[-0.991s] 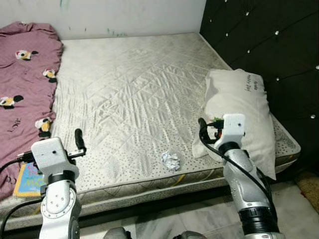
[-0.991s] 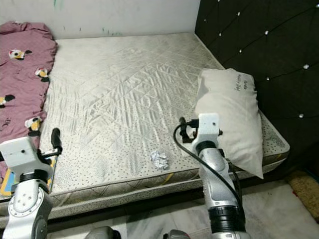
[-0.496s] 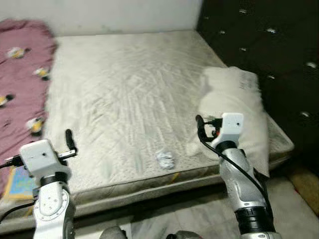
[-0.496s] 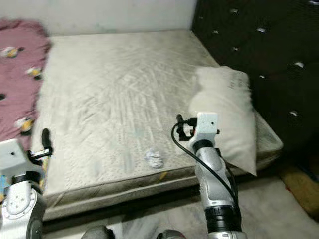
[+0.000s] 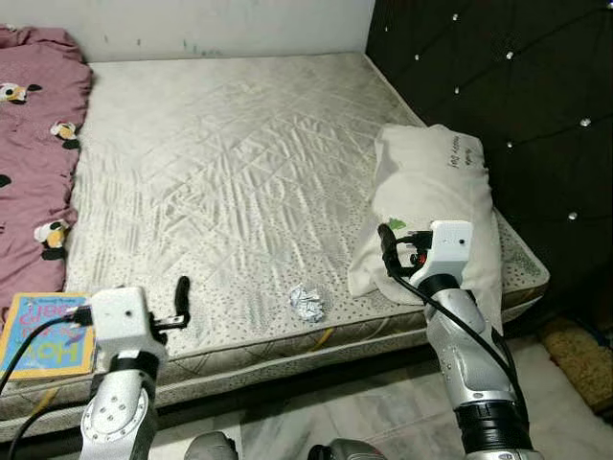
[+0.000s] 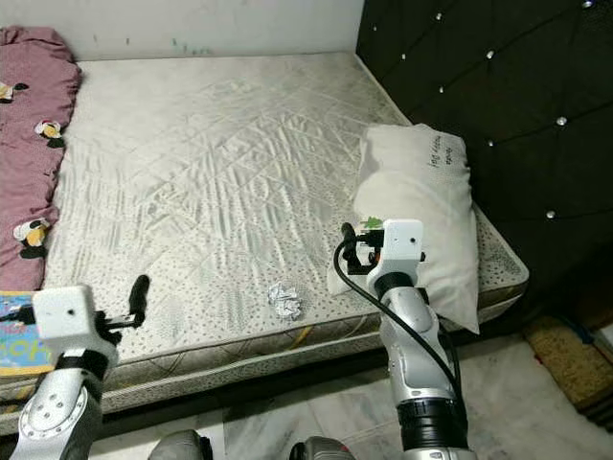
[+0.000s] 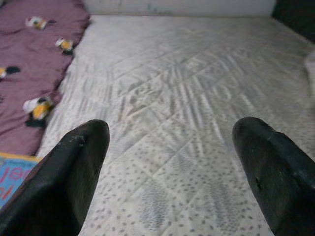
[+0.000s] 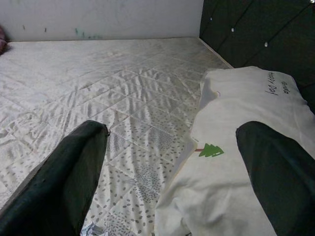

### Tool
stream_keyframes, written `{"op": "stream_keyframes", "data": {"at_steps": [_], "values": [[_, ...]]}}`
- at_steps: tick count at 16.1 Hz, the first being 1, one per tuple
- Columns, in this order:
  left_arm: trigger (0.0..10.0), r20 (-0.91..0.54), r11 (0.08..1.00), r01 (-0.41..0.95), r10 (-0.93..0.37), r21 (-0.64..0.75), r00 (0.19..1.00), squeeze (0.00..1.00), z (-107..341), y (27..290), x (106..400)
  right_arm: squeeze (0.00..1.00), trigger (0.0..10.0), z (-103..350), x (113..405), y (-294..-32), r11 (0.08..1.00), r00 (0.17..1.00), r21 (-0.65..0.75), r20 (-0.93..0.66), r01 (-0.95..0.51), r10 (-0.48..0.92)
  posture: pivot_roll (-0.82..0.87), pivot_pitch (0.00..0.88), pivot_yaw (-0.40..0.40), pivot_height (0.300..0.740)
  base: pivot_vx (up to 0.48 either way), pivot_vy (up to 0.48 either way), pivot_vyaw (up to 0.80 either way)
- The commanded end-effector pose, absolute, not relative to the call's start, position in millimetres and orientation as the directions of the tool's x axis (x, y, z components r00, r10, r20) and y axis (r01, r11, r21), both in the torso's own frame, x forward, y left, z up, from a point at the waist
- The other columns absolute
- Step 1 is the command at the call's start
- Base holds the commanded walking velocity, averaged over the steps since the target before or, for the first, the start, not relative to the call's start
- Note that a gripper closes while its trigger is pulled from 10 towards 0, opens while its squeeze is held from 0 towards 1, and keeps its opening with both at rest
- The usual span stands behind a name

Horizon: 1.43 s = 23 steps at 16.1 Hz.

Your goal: Clean up the room

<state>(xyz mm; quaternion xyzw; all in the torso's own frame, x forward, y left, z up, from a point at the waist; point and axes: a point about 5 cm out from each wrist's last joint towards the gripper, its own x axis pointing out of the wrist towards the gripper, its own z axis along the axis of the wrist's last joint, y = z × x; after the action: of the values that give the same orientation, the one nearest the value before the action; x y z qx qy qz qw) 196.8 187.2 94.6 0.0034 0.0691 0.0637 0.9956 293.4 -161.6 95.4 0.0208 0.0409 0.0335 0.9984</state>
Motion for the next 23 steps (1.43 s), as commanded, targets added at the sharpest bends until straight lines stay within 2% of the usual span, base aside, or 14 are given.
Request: {"op": "stream_keyframes", "data": {"at_steps": [1,6,7,8,9,12,15,23], "values": [[10.0,-0.082,0.996,-0.085,0.087,0.028,0.993,0.00,105,182,201,0.00,10.0,97,292,-167,0.998,0.995,0.041,-0.082,-0.054,0.057,0.04,0.040,-0.075,0.740,0.000,0.000,0.00],[10.0,-0.033,0.996,-0.017,0.020,0.088,0.999,0.00,110,168,201,0.00,10.0,98,292,-167,0.997,0.995,0.034,-0.078,-0.063,0.066,0.03,0.044,-0.067,0.740,0.000,0.000,0.00],[10.0,-0.082,0.998,0.053,-0.051,0.022,0.995,0.00,107,164,202,0.00,10.0,98,293,-168,0.998,0.995,0.032,-0.077,-0.062,0.064,0.03,0.047,-0.068,0.740,0.000,0.000,0.00],[10.0,-0.078,0.993,0.107,-0.103,0.046,0.992,0.00,108,165,202,0.00,10.0,98,293,-168,0.998,0.995,0.031,-0.076,-0.061,0.063,0.03,0.048,-0.071,0.740,0.000,0.000,0.00],[10.0,-0.057,0.990,0.087,-0.081,0.113,0.995,0.00,111,174,205,0.00,10.0,99,294,-168,0.997,0.995,0.031,-0.076,-0.065,0.068,0.03,0.052,-0.074,0.740,0.000,0.000,0.00],[10.0,-0.044,0.988,0.020,-0.013,0.151,0.999,0.00,112,183,207,0.00,10.0,99,294,-167,0.997,0.994,0.031,-0.078,-0.070,0.072,0.03,0.051,-0.072,0.740,0.000,0.000,0.00],[10.0,-0.062,0.997,-0.028,0.033,0.073,0.998,0.00,108,182,204,0.00,10.0,99,293,-168,0.997,0.994,0.028,-0.077,-0.069,0.071,0.03,0.047,-0.071,0.740,0.000,0.000,0.00],[10.0,-0.034,0.999,-0.043,0.044,0.027,0.998,0.00,111,178,209,0.00,10.0,98,295,-167,0.996,0.992,0.020,-0.082,-0.092,0.093,0.03,0.037,-0.083,0.740,0.140,0.000,0.00]]}}
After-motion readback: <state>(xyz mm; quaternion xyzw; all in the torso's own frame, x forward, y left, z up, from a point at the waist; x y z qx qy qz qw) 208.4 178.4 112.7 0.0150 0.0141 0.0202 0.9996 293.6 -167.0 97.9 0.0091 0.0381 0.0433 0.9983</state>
